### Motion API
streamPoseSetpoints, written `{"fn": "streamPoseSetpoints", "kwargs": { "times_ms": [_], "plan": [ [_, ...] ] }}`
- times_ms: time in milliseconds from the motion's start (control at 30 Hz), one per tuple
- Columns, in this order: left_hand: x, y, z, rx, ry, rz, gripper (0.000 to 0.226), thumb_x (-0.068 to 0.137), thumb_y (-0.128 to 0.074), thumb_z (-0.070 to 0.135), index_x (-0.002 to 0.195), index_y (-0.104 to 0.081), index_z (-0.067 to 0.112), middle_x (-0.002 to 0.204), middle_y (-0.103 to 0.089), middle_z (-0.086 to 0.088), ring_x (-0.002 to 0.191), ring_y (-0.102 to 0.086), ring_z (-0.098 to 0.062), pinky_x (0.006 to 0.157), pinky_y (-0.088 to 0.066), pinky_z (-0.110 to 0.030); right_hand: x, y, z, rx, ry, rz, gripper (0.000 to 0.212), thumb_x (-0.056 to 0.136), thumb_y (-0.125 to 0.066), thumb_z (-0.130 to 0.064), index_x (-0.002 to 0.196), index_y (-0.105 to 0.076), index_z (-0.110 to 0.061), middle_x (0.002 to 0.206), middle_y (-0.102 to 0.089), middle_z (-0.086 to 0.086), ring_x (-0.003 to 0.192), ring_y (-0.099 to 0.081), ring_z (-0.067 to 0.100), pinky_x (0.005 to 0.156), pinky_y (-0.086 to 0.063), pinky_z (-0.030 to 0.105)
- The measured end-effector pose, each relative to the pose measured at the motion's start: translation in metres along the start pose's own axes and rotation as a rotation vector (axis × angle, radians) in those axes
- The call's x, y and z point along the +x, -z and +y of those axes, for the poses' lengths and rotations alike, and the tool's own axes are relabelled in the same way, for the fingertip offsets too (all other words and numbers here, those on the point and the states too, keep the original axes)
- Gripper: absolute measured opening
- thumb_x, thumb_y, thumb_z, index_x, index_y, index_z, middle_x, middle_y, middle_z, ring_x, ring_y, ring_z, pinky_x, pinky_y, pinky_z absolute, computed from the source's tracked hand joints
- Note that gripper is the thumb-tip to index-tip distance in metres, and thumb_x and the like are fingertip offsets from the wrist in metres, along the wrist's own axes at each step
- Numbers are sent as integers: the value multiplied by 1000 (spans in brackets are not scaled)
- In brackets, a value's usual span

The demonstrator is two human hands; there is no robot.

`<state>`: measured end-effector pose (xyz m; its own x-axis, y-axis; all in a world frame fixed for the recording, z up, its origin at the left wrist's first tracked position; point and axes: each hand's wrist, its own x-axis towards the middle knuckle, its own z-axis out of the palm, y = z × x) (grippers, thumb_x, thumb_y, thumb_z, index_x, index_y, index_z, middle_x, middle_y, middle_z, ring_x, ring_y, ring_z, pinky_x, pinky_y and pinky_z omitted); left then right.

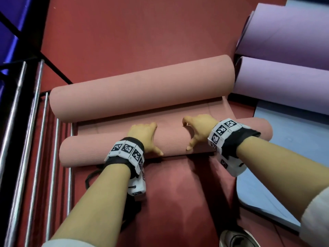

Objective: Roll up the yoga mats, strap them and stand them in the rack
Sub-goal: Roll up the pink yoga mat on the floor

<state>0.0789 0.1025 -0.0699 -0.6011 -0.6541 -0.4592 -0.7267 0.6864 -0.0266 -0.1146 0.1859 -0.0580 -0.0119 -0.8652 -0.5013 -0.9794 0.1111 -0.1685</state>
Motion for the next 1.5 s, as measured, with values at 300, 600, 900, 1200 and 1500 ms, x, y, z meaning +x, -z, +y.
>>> {"fn": "streamPoseSetpoints", "kwargs": {
  "times_ms": [300, 600, 900, 1200, 1500],
  "plan": [
    [4, 3, -7, -29, 65, 96, 91, 62, -66, 72, 140, -41, 32, 137, -34, -5, 125, -31, -25, 104, -25, -37, 15, 0, 12, 50, -29, 54, 87, 68, -73, -58, 141, -41, -22, 131, -45, 11, 122, -44, 29, 101, -39, 37],
    [4, -3, -1, -56, 101, 58, 110, 56, -66, 77, 141, -32, 15, 150, -29, -12, 140, -24, -25, 112, -14, -43, 5, -21, -3, -163, -25, 308, 92, 64, -60, -76, 131, -46, -14, 140, -39, 8, 128, -35, 25, 104, -28, 40],
    [14, 4, -7, 65, 152, 263, 111, 58, -66, 75, 148, -20, 29, 127, -44, -5, 116, -40, -26, 99, -26, -39, 18, -1, -3, -39, -21, 293, 76, 63, -78, -55, 111, -42, -8, 105, -63, 11, 99, -58, 32, 76, -40, 36],
    [21, 9, -13, -47, 113, 286, 73, 66, -62, 72, 121, -49, 26, 122, -55, -1, 114, -46, -27, 96, -27, -41, 25, 6, -4, -11, -35, 262, 71, 63, -78, -54, 111, -48, -10, 115, -58, 9, 106, -55, 30, 87, -41, 39],
    [47, 24, -21, -45, 185, 138, 61, 94, -25, 59, 140, -38, 21, 141, -46, -8, 135, -32, -25, 108, -16, -46, 9, -13, -13, -116, 45, 343, 78, 53, -85, -49, 110, -51, -9, 111, -56, 10, 102, -51, 31, 87, -40, 40]
  ]
}}
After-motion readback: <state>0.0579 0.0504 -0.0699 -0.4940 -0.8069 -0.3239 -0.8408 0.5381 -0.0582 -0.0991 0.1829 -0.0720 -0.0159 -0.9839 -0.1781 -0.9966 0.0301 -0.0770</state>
